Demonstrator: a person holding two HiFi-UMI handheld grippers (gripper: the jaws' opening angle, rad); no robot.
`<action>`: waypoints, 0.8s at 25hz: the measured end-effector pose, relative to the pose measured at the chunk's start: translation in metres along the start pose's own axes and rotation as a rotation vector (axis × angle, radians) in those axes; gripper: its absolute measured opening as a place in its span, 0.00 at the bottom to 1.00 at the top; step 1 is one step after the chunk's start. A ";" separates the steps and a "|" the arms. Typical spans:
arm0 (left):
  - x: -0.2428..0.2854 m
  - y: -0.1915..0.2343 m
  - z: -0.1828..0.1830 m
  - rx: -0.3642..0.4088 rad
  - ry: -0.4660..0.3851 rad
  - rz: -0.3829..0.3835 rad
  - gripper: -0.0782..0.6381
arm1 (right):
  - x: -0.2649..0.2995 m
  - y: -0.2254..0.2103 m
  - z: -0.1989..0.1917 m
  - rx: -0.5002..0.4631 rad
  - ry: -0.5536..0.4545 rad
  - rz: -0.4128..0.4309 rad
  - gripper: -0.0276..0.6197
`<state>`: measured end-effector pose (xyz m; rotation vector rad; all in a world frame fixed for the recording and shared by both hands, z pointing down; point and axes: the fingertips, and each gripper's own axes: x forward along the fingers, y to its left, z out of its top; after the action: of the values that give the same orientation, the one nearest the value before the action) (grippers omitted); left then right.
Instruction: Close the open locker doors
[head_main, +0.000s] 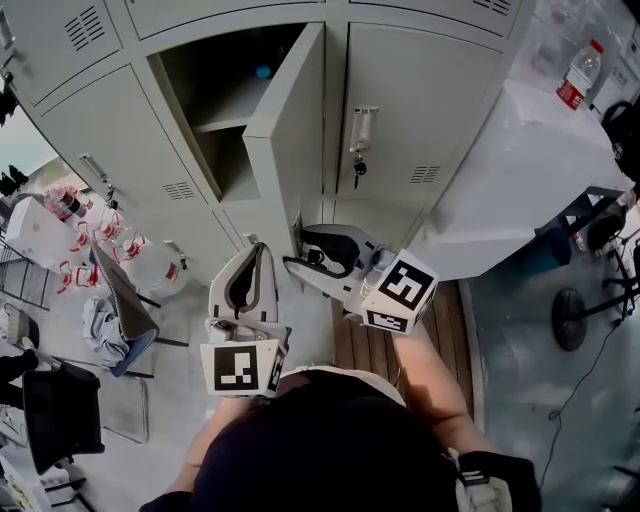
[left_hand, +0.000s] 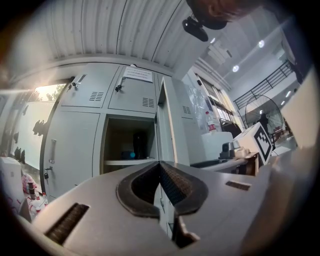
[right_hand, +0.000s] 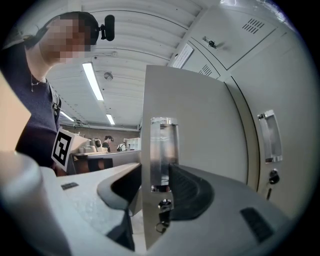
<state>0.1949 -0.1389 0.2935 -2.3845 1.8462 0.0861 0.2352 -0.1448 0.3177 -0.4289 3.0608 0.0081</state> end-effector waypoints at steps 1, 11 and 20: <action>0.000 0.002 -0.001 0.000 0.001 0.001 0.11 | 0.003 0.000 0.000 0.002 0.001 0.000 0.30; 0.002 0.030 -0.005 0.002 0.014 -0.009 0.11 | 0.033 0.001 0.000 -0.015 0.016 -0.044 0.30; 0.000 0.064 -0.004 0.005 0.030 -0.016 0.11 | 0.062 0.001 -0.003 -0.006 0.027 -0.126 0.26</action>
<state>0.1327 -0.1555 0.2931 -2.4096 1.8371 0.0446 0.1750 -0.1611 0.3170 -0.6266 3.0540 0.0066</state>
